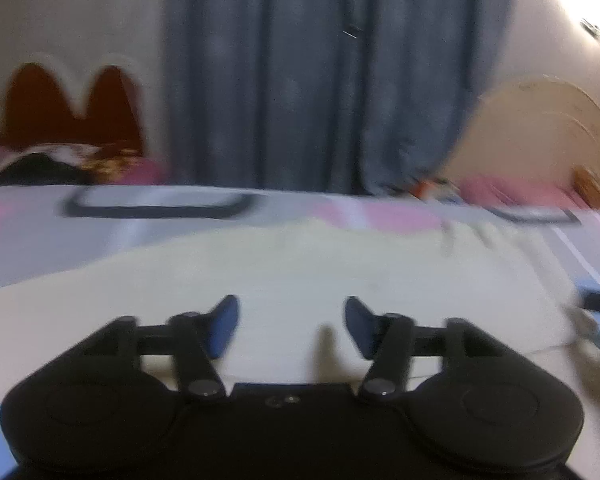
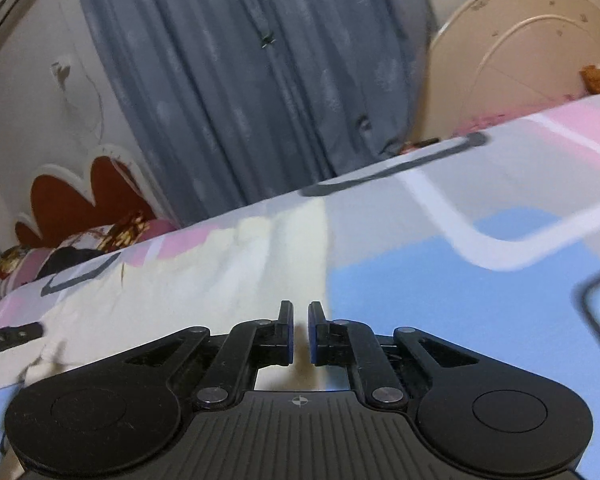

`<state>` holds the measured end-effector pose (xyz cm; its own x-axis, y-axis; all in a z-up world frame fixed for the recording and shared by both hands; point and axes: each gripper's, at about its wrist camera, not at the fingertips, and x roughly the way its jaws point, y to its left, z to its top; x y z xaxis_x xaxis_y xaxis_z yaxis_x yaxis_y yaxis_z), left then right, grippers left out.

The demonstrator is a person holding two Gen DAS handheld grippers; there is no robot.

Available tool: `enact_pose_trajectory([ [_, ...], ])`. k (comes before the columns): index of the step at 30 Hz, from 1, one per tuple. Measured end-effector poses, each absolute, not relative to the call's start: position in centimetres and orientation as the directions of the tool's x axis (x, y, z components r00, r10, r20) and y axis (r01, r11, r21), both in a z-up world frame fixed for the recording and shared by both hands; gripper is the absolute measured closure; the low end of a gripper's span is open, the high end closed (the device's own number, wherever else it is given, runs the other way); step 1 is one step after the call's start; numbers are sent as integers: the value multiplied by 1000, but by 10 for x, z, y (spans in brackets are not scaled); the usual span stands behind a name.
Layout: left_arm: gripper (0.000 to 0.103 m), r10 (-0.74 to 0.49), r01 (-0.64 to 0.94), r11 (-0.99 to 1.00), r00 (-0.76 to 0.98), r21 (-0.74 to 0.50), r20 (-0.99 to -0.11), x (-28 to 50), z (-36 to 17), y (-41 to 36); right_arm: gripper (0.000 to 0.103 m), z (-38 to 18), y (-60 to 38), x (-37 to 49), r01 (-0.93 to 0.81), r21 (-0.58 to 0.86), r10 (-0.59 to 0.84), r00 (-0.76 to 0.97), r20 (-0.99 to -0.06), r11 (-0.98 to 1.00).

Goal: Fold small clothes
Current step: 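Release the sleeve and lift both grippers away from the sweater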

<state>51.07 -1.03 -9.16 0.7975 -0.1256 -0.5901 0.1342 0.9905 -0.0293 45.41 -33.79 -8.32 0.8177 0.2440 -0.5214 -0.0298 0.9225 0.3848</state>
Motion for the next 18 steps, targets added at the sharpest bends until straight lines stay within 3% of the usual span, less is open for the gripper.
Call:
enact_pose_trajectory([
  [5,39,-96,129,992,766,6,-635,537,-116,-10,97,-102,-303,499,-163,254,285,764,-579,953],
  [9,40,-83,119,993,768,14,-635,542,-112,4,98,-98,-337,525,-31,261,183,793,-581,965],
  [14,37,-94,131,991,770,13,-631,556,-110,-21,97,-98,-312,552,-111,170,191,790,-583,979],
  [18,33,-77,111,994,776,16,-626,554,-120,1,98,-109,-337,558,-6,151,97,792,-603,988],
])
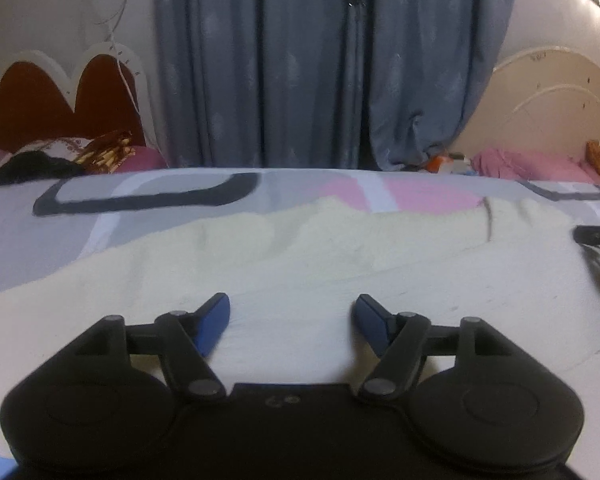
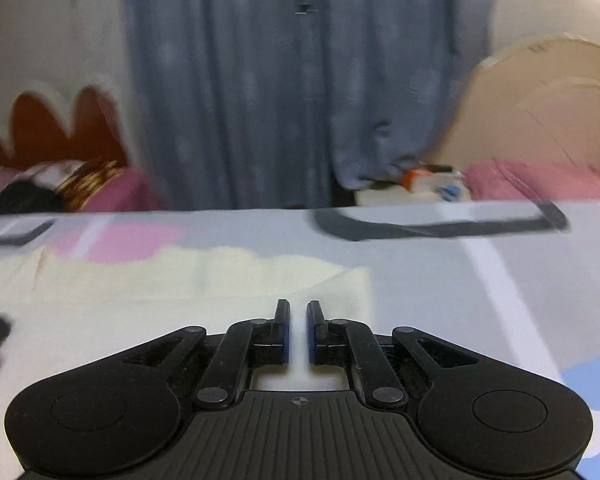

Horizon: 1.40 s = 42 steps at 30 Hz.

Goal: Fold small clothes
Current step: 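Release the sleeve and lift both grippers away from the sweater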

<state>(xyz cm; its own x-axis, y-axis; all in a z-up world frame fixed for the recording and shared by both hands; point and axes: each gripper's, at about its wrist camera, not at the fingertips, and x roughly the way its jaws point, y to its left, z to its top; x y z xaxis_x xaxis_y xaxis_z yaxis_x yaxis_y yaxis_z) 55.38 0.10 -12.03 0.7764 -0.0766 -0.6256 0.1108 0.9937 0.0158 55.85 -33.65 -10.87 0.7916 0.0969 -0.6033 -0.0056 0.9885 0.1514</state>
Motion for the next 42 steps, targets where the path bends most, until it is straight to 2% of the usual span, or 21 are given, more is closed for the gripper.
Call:
enact_pose_trajectory([
  [3,35,-71,110,994,781,25,-620,545,-109,7,97,-101,-342,547,-13,155,106,787,-608,988],
  [5,26,-98,121,993,805,0,-585,532,-102,10,97,-88,-340,523,-34,180,132,810,-571,983],
  [7,23,-104,121,993,776,-14,-622,530,-109,10,97,-85,-336,507,-53,184,150,810,-567,981],
  [8,21,-81,113,994,755,7,-651,533,-117,9,97,-91,-331,507,-54,161,142,787,-600,985],
  [9,21,-77,109,994,762,11,-644,531,-122,10,97,-102,-325,508,-54,133,127,756,-641,990],
  [10,23,-78,99,995,763,-3,-642,530,-119,11,97,-104,-320,506,-63,105,114,777,-619,993],
  [11,31,-69,83,997,766,-9,-640,528,-114,12,97,-103,-316,505,-63,84,102,773,-627,994],
  [12,33,-72,76,997,778,-20,-624,524,-109,13,97,-97,-315,503,-60,81,97,774,-626,995],
  [15,27,-113,105,993,791,-50,-601,515,-102,11,96,-83,-309,484,-88,90,123,818,-561,992],
  [17,26,-93,115,993,759,-7,-644,519,-115,2,96,-88,-304,474,-105,101,144,797,-587,989],
  [18,26,-84,119,993,771,13,-631,516,-120,0,96,-98,-300,478,-106,87,137,759,-637,991],
  [20,26,-84,119,993,777,14,-624,516,-114,0,96,-104,-286,472,-126,5,101,765,-636,992],
  [23,26,-86,109,994,790,1,-607,530,-104,2,94,-90,-288,485,-126,48,130,804,-580,991],
  [27,25,-78,119,993,791,27,-607,558,-101,-6,87,-83,-298,533,-66,74,96,835,-542,995],
  [29,23,-51,113,992,771,57,-635,565,-112,-10,87,-92,-298,561,-95,81,124,805,-580,992],
  [31,19,-46,102,993,770,52,-637,565,-124,-3,87,-110,-308,579,-21,39,41,768,-639,999],
  [33,19,-43,90,995,766,40,-641,563,-121,0,87,-109,-318,578,11,80,42,774,-632,997],
  [35,23,-21,67,996,777,50,-629,556,-113,1,87,-103,-310,572,5,31,16,775,-632,999],
  [39,15,-15,77,995,762,68,-647,547,-122,0,85,-95,-299,536,-52,68,82,815,-574,996],
  [40,14,-13,68,996,764,61,-645,548,-121,3,78,-105,-290,536,-72,30,75,778,-623,997],
  [42,17,-21,49,999,759,24,-651,546,-112,8,77,-109,-278,530,-78,-51,29,783,-622,996],
])
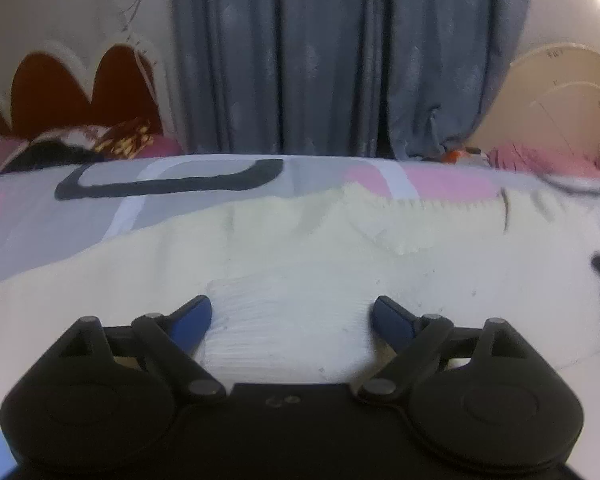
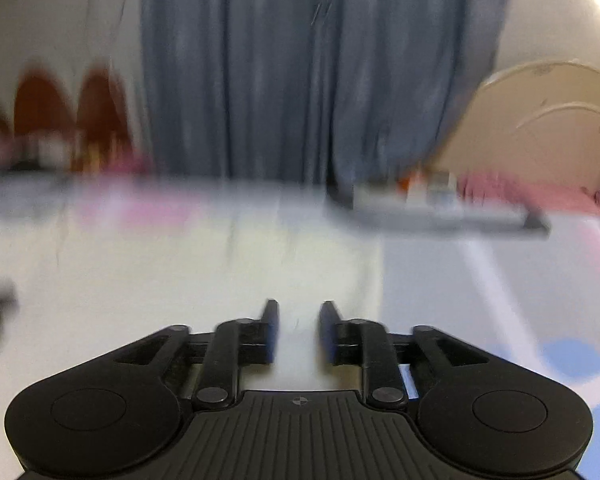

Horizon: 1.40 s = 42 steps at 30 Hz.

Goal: Fold small clothes
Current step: 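Release the sleeve and lift both grippers away from the sweater, then grasp the cuff of the other sleeve with the left gripper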

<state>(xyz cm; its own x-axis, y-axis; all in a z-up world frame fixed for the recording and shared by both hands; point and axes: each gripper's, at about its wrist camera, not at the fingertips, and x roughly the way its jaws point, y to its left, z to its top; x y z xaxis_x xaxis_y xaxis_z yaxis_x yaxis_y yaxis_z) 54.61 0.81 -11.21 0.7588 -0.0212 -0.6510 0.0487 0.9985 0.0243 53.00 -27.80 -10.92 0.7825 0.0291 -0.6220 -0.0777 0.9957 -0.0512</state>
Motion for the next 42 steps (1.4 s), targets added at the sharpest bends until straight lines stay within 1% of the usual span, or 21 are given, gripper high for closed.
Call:
enact_pose_trajectory([
  [1,15,-22,38,999,769,10,-638,540,-107,12,77,-104,-277,526,-62,-40,24,781,-624,997],
  [3,12,-33,22,999,787,-26,-616,522,-101,28,76,-91,-282,508,-52,46,69,811,-580,998],
  [4,12,-31,11,999,789,-35,-614,513,-101,36,72,-85,-283,497,-45,69,76,826,-558,997],
  [7,15,8,-46,998,799,-47,-601,475,-98,76,70,-84,-279,479,-16,89,64,817,-573,996],
  [9,17,62,-129,989,809,-73,-585,448,-96,114,70,-82,-279,467,-1,120,71,813,-578,993],
  [10,18,94,-188,977,806,-101,-585,435,-96,140,70,-82,-276,458,3,126,71,813,-579,992],
  [12,31,142,-298,939,790,-172,-597,419,-97,188,70,-82,-269,443,6,141,78,807,-585,990],
  [14,32,175,-412,869,772,-272,-611,405,-100,238,70,-84,-264,432,5,148,85,801,-593,989],
  [16,38,168,-504,760,762,-411,-625,393,-107,287,70,-84,-256,429,4,161,94,796,-598,987],
  [17,42,164,-523,709,774,-473,-611,387,-108,307,70,-84,-252,429,4,169,100,793,-601,986],
  [18,42,167,-539,671,779,-509,-604,385,-109,320,70,-85,-247,429,2,176,106,791,-603,984],
  [23,42,134,-534,572,810,-623,-571,387,-117,357,70,-77,-215,433,-35,189,142,793,-592,981],
  [28,44,131,-509,501,844,-700,-520,393,-127,377,70,-71,-201,442,-38,203,153,796,-586,978],
  [32,50,152,-521,508,838,-685,-525,398,-121,380,70,-70,-199,442,-39,198,150,796,-587,979],
  [33,54,164,-527,535,832,-661,-531,400,-118,375,70,-71,-200,443,-36,197,148,795,-589,980],
  [34,60,175,-535,567,821,-627,-543,404,-116,372,70,-72,-201,443,-32,196,144,793,-593,980],
  [35,83,181,-542,595,810,-594,-558,410,-114,369,70,-74,-203,444,-26,197,141,789,-598,980],
  [36,101,181,-550,630,791,-548,-584,416,-113,363,70,-75,-204,444,-20,200,138,788,-600,980],
  [37,101,193,-550,660,782,-512,-593,419,-111,358,70,-75,-207,445,-16,205,139,788,-600,979],
  [39,101,202,-499,744,803,-444,-561,415,-97,336,70,-76,-211,445,-13,217,143,791,-595,976],
  [42,101,133,-357,854,852,-378,-506,431,-71,285,70,-76,-218,445,-9,230,146,796,-587,973],
])
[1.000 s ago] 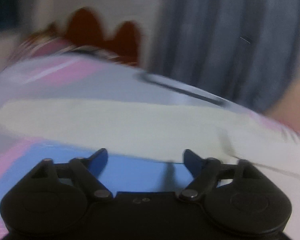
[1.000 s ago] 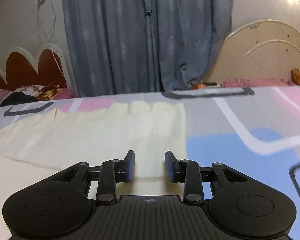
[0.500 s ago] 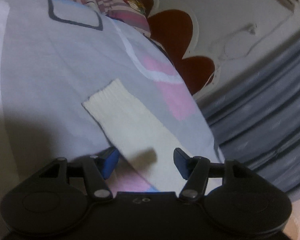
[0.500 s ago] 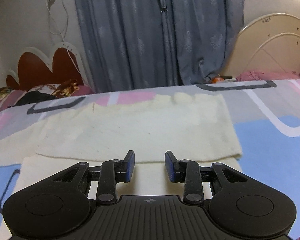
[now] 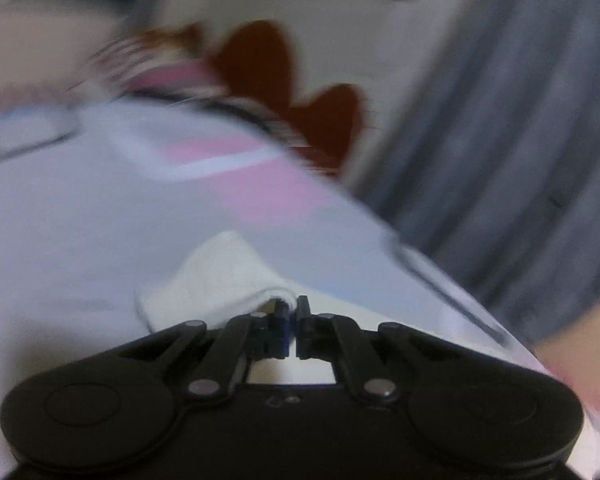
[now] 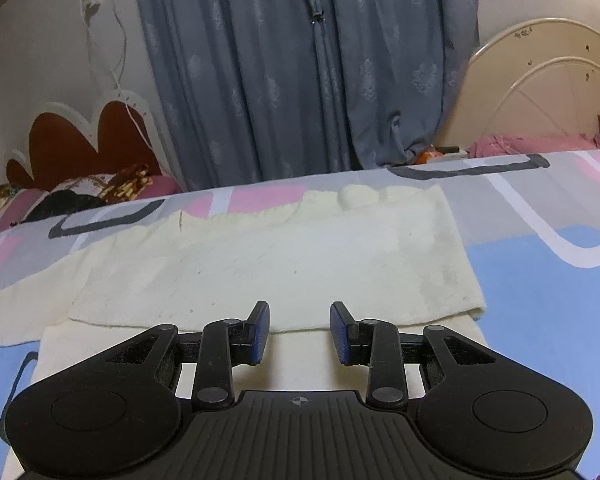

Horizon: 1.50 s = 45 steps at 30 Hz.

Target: Fold small clothes

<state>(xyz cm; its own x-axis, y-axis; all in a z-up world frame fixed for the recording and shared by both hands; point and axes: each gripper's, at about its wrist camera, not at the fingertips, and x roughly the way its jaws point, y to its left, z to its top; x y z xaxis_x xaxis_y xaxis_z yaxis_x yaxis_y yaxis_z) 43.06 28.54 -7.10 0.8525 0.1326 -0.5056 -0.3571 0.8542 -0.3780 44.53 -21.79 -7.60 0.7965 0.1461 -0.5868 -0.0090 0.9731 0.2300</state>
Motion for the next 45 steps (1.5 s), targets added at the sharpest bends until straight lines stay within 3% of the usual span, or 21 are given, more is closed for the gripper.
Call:
enact_pose_trajectory([
  [6,101,-94,-13,976,875,-218,-475,481,-37,135,70,-76,-235,441,16,256,141,801,-582,967],
  [13,101,-250,223,967,751,-122,-611,521,-70,-14,70,-69,-270,428,70,305,126,808,-576,950],
  [14,98,-264,249,961,721,-116,-641,525,-79,-27,70,-67,-273,426,72,312,127,809,-574,947],
  [16,77,-298,303,946,659,-119,-690,528,-96,-46,70,-65,-280,424,65,327,139,814,-563,943],
  [18,38,-306,321,942,696,-99,-650,504,-101,-44,70,-63,-282,422,56,343,152,820,-551,938],
  [19,32,-292,303,948,719,-94,-631,494,-99,-39,65,-62,-282,422,50,347,158,824,-544,937],
  [20,33,-281,283,954,736,-98,-615,484,-97,-31,56,-61,-280,422,42,344,160,827,-540,938],
  [21,33,-273,259,959,749,-113,-604,475,-96,-19,32,-60,-278,422,33,342,163,833,-528,939],
  [24,39,-209,173,978,784,-117,-584,446,-91,12,29,-57,-264,425,-48,362,236,835,-497,931],
  [26,42,-127,81,991,806,-105,-578,430,-90,38,33,-55,-243,429,-122,325,276,829,-487,938],
  [27,43,-91,38,994,809,-103,-580,426,-91,51,39,-53,-227,432,-167,288,294,822,-487,943],
  [31,45,-19,-32,997,778,-70,-627,438,-99,85,42,-52,-155,441,-360,107,364,789,-494,927],
  [33,45,-13,-40,997,762,-68,-648,447,-102,93,46,-56,-124,441,-441,1,380,772,-509,898],
  [36,45,-29,-58,992,760,-112,-650,444,-105,105,58,-69,-82,443,-509,-191,343,769,-539,840],
  [41,44,-64,-63,983,761,-171,-646,453,-109,111,62,-89,-53,447,-546,-411,301,797,-524,730],
  [43,44,-65,-59,984,762,-169,-644,453,-107,109,102,-94,-56,452,-568,-407,304,777,-551,716],
  [45,45,-54,-61,986,763,-155,-644,453,-108,108,102,-91,-66,460,-558,-348,312,769,-558,754],
])
